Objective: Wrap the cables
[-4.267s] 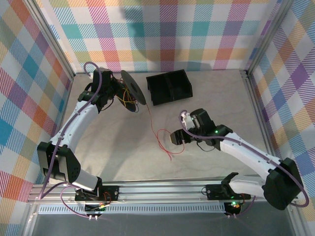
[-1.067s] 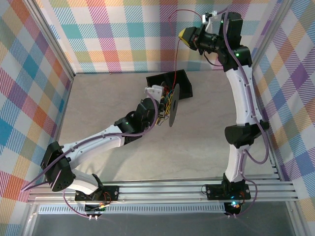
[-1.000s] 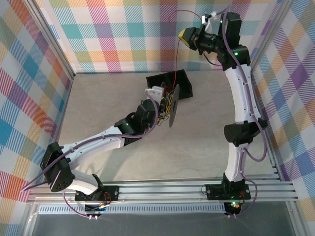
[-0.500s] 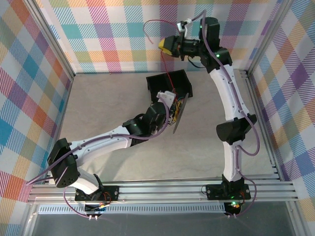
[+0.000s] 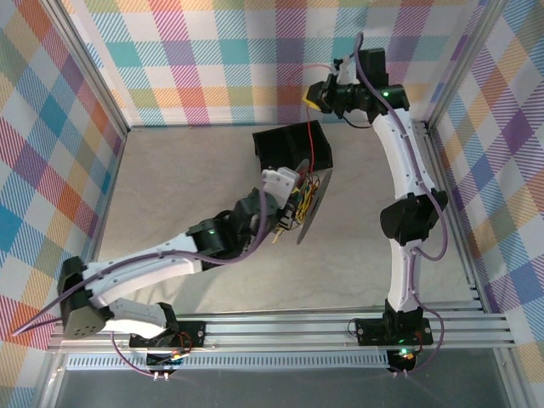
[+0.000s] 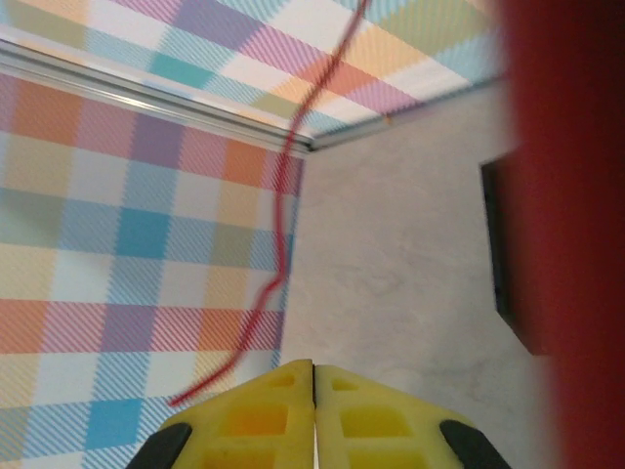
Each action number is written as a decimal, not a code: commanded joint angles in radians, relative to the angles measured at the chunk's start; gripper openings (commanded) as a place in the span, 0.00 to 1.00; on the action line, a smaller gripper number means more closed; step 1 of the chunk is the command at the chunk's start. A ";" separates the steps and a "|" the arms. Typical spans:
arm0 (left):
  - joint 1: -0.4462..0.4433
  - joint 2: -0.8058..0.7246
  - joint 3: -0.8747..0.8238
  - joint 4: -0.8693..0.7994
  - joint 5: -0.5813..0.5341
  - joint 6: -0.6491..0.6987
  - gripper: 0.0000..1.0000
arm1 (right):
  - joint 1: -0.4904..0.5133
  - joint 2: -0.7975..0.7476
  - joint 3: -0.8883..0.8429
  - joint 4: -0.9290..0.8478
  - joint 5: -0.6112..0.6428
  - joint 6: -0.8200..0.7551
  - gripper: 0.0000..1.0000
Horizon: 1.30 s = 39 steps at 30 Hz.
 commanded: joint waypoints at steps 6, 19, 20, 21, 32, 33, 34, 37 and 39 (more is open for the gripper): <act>-0.068 -0.280 -0.038 -0.042 0.154 -0.057 0.00 | -0.026 -0.168 -0.379 0.301 0.214 -0.071 0.00; 0.085 -0.336 0.159 0.073 -0.056 -0.199 0.00 | -0.001 -0.374 -0.952 0.642 0.158 0.024 0.00; 0.096 -0.320 0.175 0.086 -0.066 -0.200 0.00 | 0.010 -0.386 -0.987 0.675 0.148 0.040 0.00; 0.112 -0.301 0.191 0.104 -0.078 -0.205 0.00 | 0.025 -0.397 -1.030 0.708 0.136 0.057 0.00; 0.390 -0.057 0.296 0.265 -0.079 -0.391 0.00 | 0.268 -0.492 -1.356 0.976 0.161 0.152 0.00; 0.410 -0.038 0.299 0.277 -0.084 -0.403 0.00 | 0.286 -0.500 -1.387 1.017 0.159 0.176 0.00; 0.428 -0.020 0.307 0.285 -0.086 -0.413 0.00 | 0.303 -0.507 -1.414 1.059 0.155 0.197 0.00; 0.453 0.027 0.299 0.335 -0.126 -0.389 0.00 | 0.350 -0.516 -1.457 1.150 0.131 0.251 0.00; 0.466 0.054 0.290 0.335 -0.151 -0.386 0.00 | 0.373 -0.525 -1.473 1.194 0.127 0.277 0.00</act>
